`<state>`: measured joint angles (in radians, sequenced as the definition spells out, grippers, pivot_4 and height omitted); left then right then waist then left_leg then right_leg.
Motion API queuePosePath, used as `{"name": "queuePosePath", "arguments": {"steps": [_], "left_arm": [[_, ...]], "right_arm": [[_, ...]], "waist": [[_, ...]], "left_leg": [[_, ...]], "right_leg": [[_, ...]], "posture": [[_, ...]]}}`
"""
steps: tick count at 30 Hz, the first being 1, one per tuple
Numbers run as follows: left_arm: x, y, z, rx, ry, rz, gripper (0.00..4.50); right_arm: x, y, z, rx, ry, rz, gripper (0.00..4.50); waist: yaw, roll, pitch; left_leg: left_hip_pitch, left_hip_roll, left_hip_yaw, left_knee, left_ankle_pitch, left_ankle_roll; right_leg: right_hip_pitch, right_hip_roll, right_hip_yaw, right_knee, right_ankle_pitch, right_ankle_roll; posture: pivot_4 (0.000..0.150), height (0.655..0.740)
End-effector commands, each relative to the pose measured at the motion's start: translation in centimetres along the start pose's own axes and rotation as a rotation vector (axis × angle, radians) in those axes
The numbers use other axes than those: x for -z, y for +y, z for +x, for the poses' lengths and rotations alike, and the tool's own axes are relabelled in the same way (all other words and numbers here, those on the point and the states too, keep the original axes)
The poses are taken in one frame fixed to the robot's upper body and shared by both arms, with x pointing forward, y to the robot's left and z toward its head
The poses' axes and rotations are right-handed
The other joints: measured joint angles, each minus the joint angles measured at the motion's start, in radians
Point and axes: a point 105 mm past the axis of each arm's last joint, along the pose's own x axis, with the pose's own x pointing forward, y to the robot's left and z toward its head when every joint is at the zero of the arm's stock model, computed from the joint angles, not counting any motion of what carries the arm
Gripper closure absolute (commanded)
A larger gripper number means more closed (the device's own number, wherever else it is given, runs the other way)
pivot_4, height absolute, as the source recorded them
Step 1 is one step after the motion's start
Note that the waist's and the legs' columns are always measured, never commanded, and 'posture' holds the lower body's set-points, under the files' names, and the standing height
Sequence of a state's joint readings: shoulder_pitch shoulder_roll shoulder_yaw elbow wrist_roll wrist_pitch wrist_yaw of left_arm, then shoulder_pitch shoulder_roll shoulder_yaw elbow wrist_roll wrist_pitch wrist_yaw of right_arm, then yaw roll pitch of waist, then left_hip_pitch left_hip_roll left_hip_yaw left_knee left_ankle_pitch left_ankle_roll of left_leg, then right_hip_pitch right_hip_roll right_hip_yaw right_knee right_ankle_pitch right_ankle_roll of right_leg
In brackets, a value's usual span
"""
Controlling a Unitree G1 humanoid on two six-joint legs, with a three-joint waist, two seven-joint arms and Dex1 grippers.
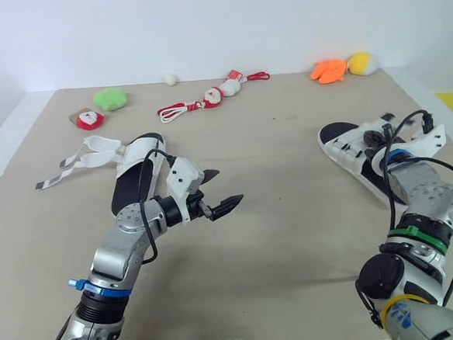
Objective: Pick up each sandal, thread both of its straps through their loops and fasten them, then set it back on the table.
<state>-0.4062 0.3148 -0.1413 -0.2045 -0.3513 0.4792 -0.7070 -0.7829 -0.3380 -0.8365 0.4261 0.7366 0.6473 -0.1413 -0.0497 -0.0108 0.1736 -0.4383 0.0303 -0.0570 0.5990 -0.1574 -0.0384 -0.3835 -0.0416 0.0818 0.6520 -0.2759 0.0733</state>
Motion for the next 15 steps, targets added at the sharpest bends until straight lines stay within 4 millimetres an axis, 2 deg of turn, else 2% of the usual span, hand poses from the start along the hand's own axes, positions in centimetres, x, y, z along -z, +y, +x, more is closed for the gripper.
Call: {"name": "queuePosePath", "arguments": {"steps": [1,4,5,6,8,10,12,15], "left_arm": [[-1.2,0.4,0.0,-0.018,-0.039,0.048,0.00],[-1.2,0.7,-0.2,-0.032,-0.040,0.054,0.00],[-1.2,0.8,-0.2,-0.038,-0.038,0.058,0.00],[-1.2,1.0,-0.3,-0.043,-0.036,0.061,0.00],[-1.2,1.3,-0.5,-0.053,-0.034,0.064,0.00],[-1.2,1.6,-0.6,-0.064,-0.033,0.069,0.00],[-1.2,1.9,-0.7,-0.072,-0.030,0.075,0.00],[-1.1,2.5,-1.1,-0.096,-0.018,0.099,0.00]], "right_arm": [[-1.5,0.6,-0.4,-0.025,-0.087,-0.041,2.94],[-2.2,0.5,-1.0,-0.021,-0.106,-0.061,1.63],[-2.4,0.3,-1.4,-0.019,-0.097,-0.047,1.54],[-2.6,0.0,-1.8,-0.015,-0.088,-0.044,0.80],[-3.1,-0.1,-2.7,-0.040,-0.078,-0.017,0.13],[-3.3,-0.1,-3.5,-0.066,-0.054,-0.004,0.13],[-3.4,0.9,-4.7,-0.157,-0.010,0.046,0.13],[-3.8,2.0,-6.5,-0.258,0.048,0.002,0.13]], "waist": [[0.002,0.000,0.000],[0.002,0.000,0.000],[0.002,0.000,0.000],[0.003,0.000,0.000],[0.006,0.000,0.000],[0.005,0.000,0.000],[0.005,0.000,0.000],[0.005,0.001,0.000]], "left_leg": [[0.000,0.000,0.000,0.000,0.000,0.000],[0.000,0.000,0.000,0.001,0.001,0.000],[0.000,0.000,0.000,0.001,0.001,-0.001],[0.000,0.000,0.000,0.001,0.001,-0.001],[0.000,0.000,0.000,0.001,0.001,-0.001],[0.000,0.000,0.000,0.001,0.001,-0.001],[0.000,0.000,0.000,0.001,0.001,-0.001],[0.000,0.000,0.000,0.001,0.001,-0.001]], "right_leg": [[0.000,0.000,0.000,0.000,0.000,0.000],[0.000,0.000,0.000,0.001,0.000,0.000],[0.000,0.000,0.000,0.001,0.000,0.000],[0.000,0.000,0.000,0.001,0.001,-0.001],[0.000,0.000,0.000,0.001,0.001,-0.001],[0.000,0.000,0.000,0.001,0.000,-0.001],[0.000,-0.001,0.000,0.001,0.001,-0.001],[0.000,0.000,0.000,0.001,0.001,-0.001]], "posture": [[0.150,0.7400],[0.150,0.7400],[0.150,0.7400],[0.150,0.7400],[0.150,0.7400],[0.150,0.7400],[0.150,0.7400],[0.150,0.7400]]}}
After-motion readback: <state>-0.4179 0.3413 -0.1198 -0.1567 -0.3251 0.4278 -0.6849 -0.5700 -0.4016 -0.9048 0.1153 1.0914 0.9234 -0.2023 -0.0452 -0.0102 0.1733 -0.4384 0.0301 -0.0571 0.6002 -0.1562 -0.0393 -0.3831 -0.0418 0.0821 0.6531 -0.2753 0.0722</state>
